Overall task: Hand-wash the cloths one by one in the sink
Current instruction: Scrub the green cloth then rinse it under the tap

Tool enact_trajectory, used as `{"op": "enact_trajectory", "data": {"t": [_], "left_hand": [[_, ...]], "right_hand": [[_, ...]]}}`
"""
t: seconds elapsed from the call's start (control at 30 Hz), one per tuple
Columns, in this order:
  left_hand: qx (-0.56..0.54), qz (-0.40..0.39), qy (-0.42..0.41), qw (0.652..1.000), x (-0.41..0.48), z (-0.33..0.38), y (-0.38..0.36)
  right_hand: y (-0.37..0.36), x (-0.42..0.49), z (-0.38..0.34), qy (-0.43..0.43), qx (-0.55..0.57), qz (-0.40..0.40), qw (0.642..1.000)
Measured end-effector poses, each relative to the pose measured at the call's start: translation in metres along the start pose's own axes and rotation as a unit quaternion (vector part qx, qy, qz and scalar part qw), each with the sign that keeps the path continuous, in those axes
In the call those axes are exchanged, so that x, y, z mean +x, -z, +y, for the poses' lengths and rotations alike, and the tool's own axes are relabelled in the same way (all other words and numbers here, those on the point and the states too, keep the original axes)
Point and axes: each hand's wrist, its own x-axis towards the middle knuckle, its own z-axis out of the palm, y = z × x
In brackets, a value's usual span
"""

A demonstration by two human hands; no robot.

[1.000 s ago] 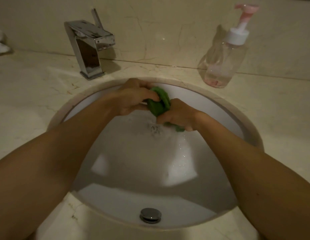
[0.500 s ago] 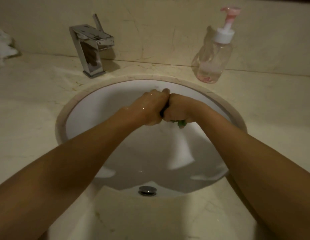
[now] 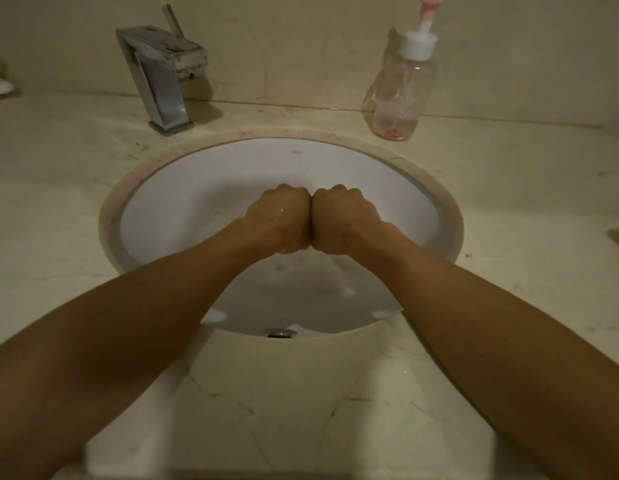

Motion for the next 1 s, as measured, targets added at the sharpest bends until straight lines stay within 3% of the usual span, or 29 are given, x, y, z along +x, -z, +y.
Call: {"op": "enact_trajectory", "data": {"t": [0.33, 0.43, 0.53, 0.63, 0.8, 1.0], "left_hand": [[-0.013, -0.001, -0.045, 0.999, 0.017, -0.009, 0.0], [-0.04, 0.012, -0.057, 0.998, 0.022, -0.011, 0.0], [0.017, 0.054, -0.043, 0.997, 0.024, -0.014, 0.001], [-0.008, 0.092, -0.007, 0.996, 0.021, -0.021, 0.008], [-0.032, 0.147, -0.031, 0.988, 0.019, -0.019, 0.011], [0.013, 0.045, -0.048, 0.998, 0.02, -0.011, 0.001]], "right_hand": [[-0.002, 0.017, 0.008, -0.01, 0.047, -0.003, 0.999], [-0.006, 0.026, 0.012, -0.008, 0.099, -0.021, 0.995], [-0.003, 0.026, 0.016, 0.017, 0.188, -0.024, 0.982], [-0.002, 0.029, 0.019, 0.022, 0.154, -0.022, 0.988], [-0.001, 0.03, 0.02, -0.011, 0.125, -0.03, 0.992], [-0.009, 0.021, 0.005, -0.003, 0.111, 0.009, 0.994]]}}
